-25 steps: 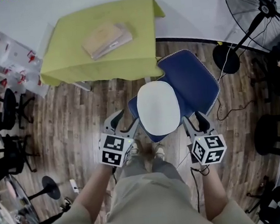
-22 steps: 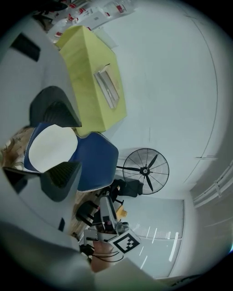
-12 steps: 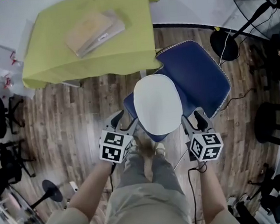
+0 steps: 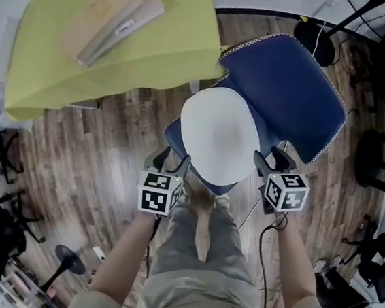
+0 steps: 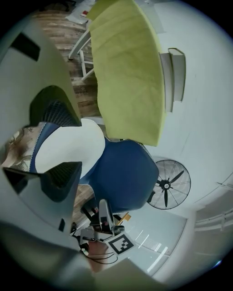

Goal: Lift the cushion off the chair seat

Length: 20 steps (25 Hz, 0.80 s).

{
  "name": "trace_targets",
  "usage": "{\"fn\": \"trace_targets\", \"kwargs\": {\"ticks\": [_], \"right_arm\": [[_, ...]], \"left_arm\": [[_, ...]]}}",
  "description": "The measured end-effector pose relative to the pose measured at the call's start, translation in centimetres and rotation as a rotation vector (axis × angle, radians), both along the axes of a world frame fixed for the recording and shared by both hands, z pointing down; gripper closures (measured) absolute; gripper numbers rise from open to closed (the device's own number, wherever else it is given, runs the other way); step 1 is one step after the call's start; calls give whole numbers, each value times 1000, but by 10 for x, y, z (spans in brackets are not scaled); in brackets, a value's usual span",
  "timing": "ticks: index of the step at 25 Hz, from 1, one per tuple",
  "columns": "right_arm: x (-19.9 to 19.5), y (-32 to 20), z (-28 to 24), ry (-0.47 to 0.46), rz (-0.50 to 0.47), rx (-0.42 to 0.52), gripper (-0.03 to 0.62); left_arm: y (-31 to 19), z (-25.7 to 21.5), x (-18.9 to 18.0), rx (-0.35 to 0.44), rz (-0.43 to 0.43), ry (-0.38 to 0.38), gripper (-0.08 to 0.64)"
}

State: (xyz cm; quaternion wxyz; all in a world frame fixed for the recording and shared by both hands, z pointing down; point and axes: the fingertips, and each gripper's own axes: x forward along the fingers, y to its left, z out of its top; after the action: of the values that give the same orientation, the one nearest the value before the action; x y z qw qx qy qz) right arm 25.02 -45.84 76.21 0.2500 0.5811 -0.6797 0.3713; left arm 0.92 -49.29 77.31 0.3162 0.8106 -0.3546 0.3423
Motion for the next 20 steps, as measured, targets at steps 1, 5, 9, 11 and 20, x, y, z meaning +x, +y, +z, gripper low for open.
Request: {"fn": "trace_targets", "kwargs": {"ticks": [1,5,9,11,20], "right_arm": [[2,-2,13,1,8,-13,344],[7,-10,68,7,24,-56,344],[12,-11,122,25,36,-103,344],[17,-11,147,39,48,-116,344],[36,-15,218,74,60,-156,327]], "left_arm": [[-1,13,-1,-12,-3,-2,327],[-7,63,-1,-45,-18,-7,317],[-13,113,-3,-82,-51,-2,308],[-11,140,-2,-118,-72,12,308],[3,223,-7,-241,-154,31,308]]}}
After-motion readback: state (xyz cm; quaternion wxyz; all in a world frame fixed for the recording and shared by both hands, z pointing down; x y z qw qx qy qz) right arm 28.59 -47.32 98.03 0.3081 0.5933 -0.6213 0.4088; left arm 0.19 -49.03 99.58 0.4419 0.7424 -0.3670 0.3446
